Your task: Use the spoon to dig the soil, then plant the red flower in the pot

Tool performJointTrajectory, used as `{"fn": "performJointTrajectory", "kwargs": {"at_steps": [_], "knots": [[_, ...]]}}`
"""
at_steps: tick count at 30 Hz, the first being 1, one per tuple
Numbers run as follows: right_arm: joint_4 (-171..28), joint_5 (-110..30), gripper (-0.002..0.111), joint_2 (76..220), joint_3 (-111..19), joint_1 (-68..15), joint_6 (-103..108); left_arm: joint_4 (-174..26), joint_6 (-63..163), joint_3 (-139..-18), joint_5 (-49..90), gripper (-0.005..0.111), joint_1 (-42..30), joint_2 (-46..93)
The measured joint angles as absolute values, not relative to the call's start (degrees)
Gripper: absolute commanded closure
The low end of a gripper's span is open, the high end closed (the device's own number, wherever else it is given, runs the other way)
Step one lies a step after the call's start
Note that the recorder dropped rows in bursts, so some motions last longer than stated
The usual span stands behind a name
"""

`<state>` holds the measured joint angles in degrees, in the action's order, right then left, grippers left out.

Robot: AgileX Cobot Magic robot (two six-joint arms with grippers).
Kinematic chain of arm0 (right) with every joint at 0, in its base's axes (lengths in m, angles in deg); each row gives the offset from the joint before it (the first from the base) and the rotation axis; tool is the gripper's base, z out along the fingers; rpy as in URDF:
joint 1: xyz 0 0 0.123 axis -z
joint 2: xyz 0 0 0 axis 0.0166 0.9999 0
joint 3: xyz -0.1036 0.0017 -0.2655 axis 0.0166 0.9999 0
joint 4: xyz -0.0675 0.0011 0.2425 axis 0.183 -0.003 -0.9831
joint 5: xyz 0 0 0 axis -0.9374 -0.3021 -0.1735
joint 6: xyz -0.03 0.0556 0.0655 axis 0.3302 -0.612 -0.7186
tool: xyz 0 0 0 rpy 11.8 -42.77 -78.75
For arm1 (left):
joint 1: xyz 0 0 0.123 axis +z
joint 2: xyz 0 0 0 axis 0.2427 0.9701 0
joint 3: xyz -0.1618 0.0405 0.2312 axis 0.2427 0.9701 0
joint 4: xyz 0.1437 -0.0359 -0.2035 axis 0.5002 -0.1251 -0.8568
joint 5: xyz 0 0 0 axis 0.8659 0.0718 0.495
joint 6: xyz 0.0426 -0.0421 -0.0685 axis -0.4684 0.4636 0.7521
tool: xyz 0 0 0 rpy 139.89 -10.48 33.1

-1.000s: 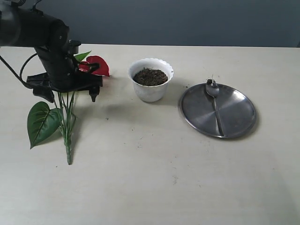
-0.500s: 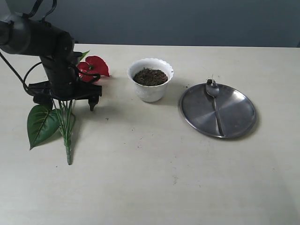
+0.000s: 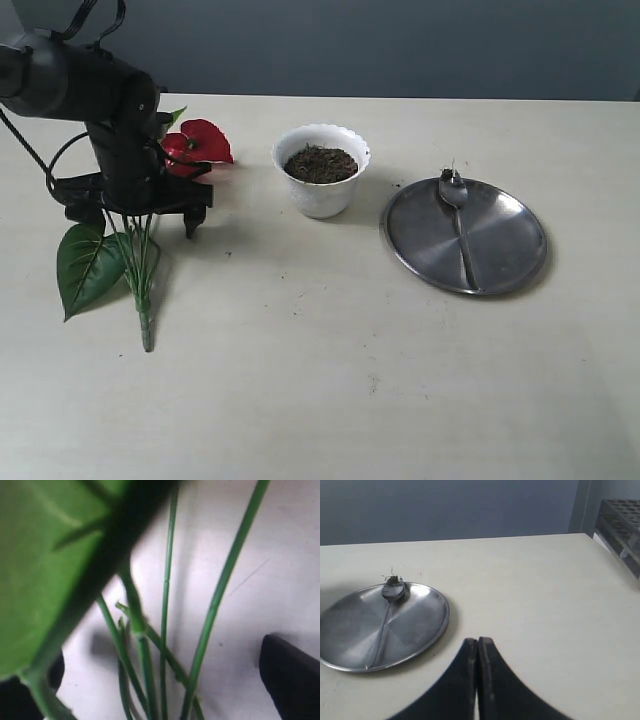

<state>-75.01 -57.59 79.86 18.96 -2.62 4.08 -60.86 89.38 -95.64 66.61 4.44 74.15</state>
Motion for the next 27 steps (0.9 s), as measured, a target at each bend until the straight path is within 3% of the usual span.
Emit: {"fn": "performJointTrajectory", "kwargs": {"at_steps": [27], "knots": [[-75.0,-57.6,0.109,79.9,19.0,-2.6,4.1,-62.4,85.7,-101.0,80.2,0.002,4.4,75.5]]}}
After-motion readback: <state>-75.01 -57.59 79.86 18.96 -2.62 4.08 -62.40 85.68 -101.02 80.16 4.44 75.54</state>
